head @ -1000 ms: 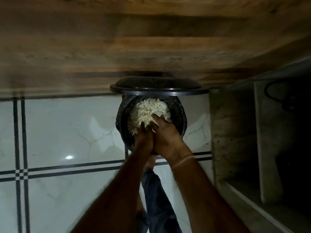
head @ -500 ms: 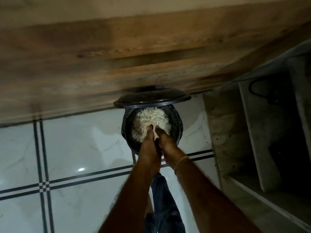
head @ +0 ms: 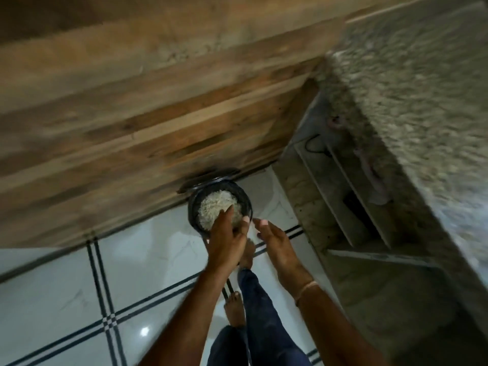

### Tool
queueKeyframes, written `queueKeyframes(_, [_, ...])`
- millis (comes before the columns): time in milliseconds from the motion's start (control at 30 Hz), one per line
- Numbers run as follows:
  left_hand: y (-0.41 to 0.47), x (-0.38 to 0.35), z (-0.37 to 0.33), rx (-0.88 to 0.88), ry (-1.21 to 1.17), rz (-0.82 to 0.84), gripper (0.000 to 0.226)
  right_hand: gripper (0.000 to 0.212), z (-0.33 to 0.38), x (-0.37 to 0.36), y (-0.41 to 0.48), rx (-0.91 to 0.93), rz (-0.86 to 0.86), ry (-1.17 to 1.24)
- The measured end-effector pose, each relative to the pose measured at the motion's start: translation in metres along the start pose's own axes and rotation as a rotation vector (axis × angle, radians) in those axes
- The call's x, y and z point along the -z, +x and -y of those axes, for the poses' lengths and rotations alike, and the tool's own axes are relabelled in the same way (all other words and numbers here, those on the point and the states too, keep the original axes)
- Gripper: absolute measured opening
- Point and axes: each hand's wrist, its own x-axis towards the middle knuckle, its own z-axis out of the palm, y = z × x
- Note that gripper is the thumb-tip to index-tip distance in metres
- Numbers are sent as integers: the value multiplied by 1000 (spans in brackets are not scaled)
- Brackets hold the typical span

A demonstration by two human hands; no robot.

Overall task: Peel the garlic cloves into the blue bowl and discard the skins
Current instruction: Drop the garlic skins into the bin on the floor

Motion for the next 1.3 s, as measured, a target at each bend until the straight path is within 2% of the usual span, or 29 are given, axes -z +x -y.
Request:
queueKeyframes(100, [-49, -24, -38, -167, 105, 43, 63, 35, -5, 44, -56, 127, -144, -108])
queueKeyframes(200, [-82, -53, -75, -322, 204, 133, 58, 55, -24, 95, -93, 224, -293, -292])
queueKeyframes(333, [-113, -98, -119, -485, 312, 236, 48, 44, -42, 165, -130, 313, -495, -461])
queueKeyframes(533, [-157, -198, -177, -665, 440, 296, 49, 47, -90, 271, -178, 353, -734, -434])
queueKeyframes(767, [-220, -359, -235, -756, 516, 418, 45, 43, -165, 408, -221, 288, -860, -411])
queueKeyframes(933, [-247, -447, -255, -775, 561, 459, 41, 44, -206, 495, -244, 233, -887, -420])
queueKeyframes(1100, [-262, -516, -272, -779, 599, 460, 27, 41, -245, 556, -260, 166, -1031, -410])
queueKeyframes(1200, [-269, -554, -281, -849, 639, 448, 25, 47, -260, 583, -262, 76, -1106, -395])
queueKeyframes(1300, [-272, -583, -282, -908, 705, 448, 23, 56, -265, 606, -257, -12, -1099, -418])
